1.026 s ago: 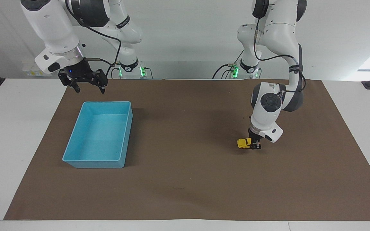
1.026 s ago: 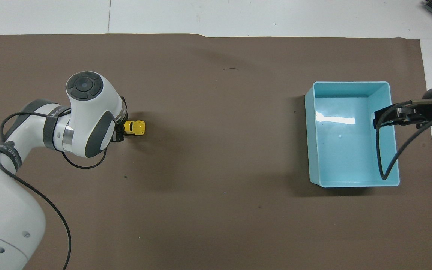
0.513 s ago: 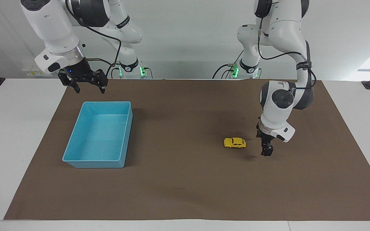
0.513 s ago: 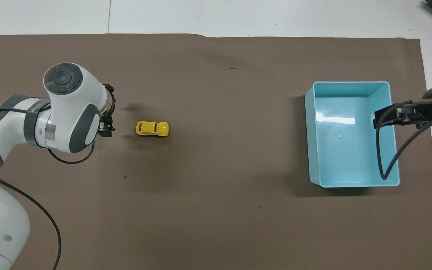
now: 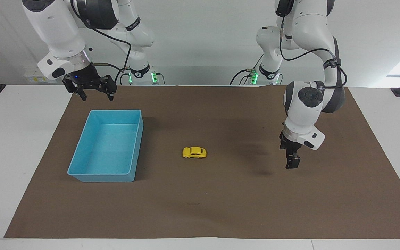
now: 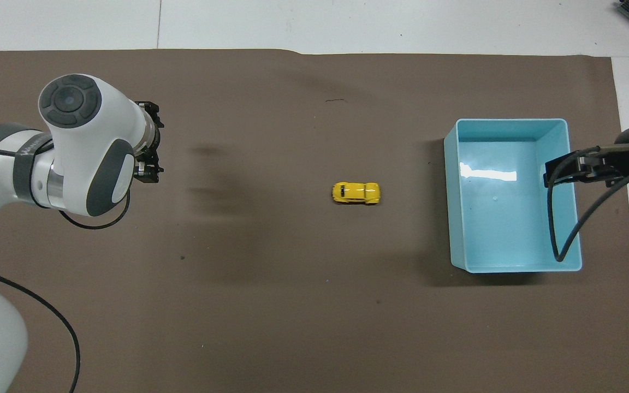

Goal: Wind up and store yellow beetle car
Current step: 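Release the car with the left gripper, letting it roll toward the bin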

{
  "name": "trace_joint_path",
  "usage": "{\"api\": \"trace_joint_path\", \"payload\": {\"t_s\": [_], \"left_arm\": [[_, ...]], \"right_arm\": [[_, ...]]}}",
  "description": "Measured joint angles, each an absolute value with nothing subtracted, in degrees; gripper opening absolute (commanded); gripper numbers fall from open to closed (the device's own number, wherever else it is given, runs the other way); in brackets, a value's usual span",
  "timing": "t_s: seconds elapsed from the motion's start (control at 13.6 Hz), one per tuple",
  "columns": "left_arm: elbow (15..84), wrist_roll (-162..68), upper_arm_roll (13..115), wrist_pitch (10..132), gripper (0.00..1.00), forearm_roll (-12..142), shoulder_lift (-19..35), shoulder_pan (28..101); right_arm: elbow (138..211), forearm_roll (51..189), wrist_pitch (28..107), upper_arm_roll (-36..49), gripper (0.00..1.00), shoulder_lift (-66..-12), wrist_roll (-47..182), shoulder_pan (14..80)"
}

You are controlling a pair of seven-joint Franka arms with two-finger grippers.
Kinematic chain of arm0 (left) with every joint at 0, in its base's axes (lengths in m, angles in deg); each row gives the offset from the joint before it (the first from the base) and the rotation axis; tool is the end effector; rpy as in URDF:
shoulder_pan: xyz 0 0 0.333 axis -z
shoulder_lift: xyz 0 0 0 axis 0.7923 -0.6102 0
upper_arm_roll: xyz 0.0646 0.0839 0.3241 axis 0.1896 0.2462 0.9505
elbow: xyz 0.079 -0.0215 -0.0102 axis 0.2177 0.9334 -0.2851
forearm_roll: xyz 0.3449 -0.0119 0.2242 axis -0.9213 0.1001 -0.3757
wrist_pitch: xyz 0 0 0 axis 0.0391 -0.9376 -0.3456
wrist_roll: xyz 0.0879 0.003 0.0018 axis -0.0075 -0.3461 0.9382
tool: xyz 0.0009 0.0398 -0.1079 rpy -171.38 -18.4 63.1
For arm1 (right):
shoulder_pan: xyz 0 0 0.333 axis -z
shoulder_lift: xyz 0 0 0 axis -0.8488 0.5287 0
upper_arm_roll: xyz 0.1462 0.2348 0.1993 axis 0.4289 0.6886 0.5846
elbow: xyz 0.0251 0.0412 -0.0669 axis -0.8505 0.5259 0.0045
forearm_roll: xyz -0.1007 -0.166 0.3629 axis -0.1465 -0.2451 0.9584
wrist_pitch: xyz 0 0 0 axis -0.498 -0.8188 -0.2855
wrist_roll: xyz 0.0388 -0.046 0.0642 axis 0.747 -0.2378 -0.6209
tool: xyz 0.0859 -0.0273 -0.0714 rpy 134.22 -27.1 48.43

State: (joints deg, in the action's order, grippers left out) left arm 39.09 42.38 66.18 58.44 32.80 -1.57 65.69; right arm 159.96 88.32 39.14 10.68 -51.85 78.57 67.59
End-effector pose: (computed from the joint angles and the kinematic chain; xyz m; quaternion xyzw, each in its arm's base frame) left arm 0.6712 -0.1580 0.4061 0.7211 0.6877 0.0783 0.0325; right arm 0.5842 0.0104 0.6234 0.9997 -0.0108 -0.0224 0.0074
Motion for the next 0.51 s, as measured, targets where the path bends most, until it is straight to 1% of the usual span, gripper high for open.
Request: {"api": "trace_joint_path", "payload": {"t_s": [0.29, 0.51], "left_arm": [[34.67, 42.4, 66.51, 58.44, 1.0, 30.45, -1.45, 65.2], [33.02, 39.35, 66.6, 58.4, 1.0, 30.02, -1.05, 63.62]], "right_arm": [[159.96, 88.32, 39.14, 10.68, 1.0, -51.85, 78.57, 67.59], [159.96, 88.32, 39.14, 10.68, 1.0, -51.85, 78.57, 67.59]]}}
